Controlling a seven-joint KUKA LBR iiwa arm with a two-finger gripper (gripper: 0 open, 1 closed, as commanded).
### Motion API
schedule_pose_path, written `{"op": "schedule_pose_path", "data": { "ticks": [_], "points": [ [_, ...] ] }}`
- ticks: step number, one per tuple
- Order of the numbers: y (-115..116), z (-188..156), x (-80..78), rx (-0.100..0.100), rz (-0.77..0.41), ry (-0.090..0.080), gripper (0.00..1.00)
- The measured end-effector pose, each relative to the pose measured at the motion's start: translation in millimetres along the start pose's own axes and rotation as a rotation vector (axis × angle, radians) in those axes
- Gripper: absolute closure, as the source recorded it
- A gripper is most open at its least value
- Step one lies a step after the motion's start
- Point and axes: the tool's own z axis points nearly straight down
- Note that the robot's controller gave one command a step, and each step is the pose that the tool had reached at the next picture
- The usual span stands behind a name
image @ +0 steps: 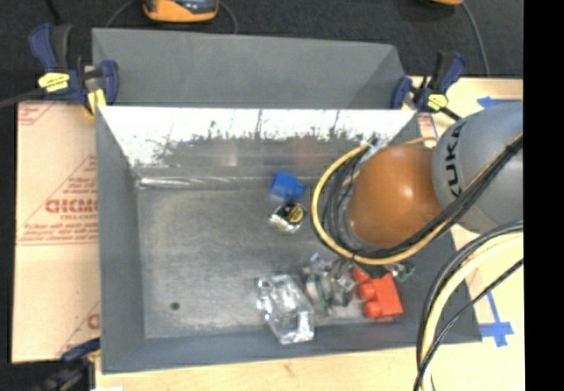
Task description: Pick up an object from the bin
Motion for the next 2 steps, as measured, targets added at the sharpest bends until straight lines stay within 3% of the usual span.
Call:
{"op": "schedule_pose_path", "data": {
  "ticks": [1, 2],
  "points": [
    [-0.7, -125.3, 4.6, 0.002, -0.041, 0.001, 1.00],
    [-16.5, -219.0, -9.6, -0.001, -0.480, 0.001, 1.00]
  ]
}}
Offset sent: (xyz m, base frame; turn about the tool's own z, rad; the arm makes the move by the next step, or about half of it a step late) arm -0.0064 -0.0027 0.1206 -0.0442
